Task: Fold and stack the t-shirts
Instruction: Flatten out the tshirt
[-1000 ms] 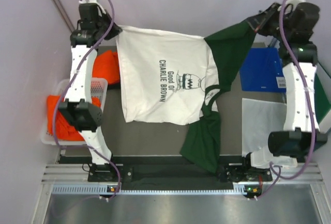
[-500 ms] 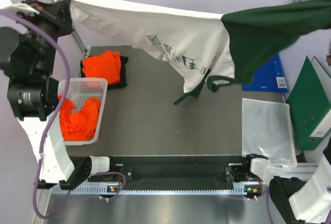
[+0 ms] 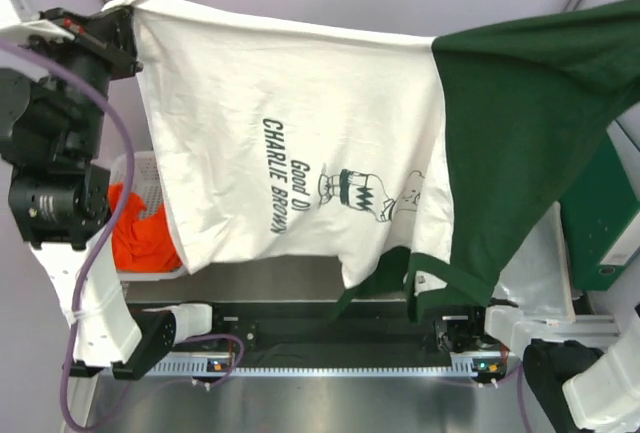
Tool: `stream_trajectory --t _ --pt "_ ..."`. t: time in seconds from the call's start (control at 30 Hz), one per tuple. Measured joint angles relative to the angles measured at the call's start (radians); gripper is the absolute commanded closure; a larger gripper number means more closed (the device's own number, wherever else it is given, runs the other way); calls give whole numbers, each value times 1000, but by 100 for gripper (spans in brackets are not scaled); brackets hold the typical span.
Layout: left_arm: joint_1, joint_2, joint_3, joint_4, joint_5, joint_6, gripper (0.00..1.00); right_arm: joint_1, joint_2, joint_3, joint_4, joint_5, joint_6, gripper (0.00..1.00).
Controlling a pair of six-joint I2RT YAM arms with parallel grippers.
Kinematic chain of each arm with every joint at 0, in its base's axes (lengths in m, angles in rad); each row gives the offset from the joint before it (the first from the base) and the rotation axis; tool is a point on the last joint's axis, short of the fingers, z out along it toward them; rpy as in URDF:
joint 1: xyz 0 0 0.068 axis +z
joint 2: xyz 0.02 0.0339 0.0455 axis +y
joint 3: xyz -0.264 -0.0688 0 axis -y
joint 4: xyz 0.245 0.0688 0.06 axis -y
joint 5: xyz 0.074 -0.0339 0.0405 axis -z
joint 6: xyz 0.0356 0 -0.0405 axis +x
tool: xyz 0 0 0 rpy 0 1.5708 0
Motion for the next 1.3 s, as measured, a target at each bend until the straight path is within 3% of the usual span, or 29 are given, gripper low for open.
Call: stream_trajectory --t 0.2,0.47,0.6,0.73,1.0,1.03,1.07,1.1,1.13,1.17,1.23,1.27,1.3 --pt "0 186 -3 -13 3 17 100 5 98 -247 153 13 0 100" --pt "14 676 -66 -55 41 32 100 6 654 -499 278 -31 36 100" --pt "21 945 -41 -90 49 25 100 6 1081 -399 193 -67 54 100" --pt "21 1157 49 -118 48 13 100 5 1342 -249 122 -95 86 100" --pt "25 1196 101 -79 27 -13 100 5 1355 -229 190 -132 157 100" --pt "25 1195 109 -71 27 -13 100 5 1349 -229 201 -137 162 84" --pt "26 1195 121 -65 27 -14 92 5 1342 -229 213 -143 170 69" --pt "27 1195 132 -65 27 -14 76 5 1338 -225 221 -151 178 55" --pt "30 1195 144 -65 27 -16 59 5 1336 -224 235 -159 184 31" --pt "33 1195 159 -66 27 -18 32 5 1335 -223 241 -171 189 23" --pt "43 1195 182 -60 29 -29 13 5 1331 -227 242 -181 197 0" --pt "49 1194 190 -55 30 -34 3 5 1321 -253 251 -185 198 1" --pt "55 1194 192 -47 31 -38 1 5 1296 -296 247 -183 201 0"
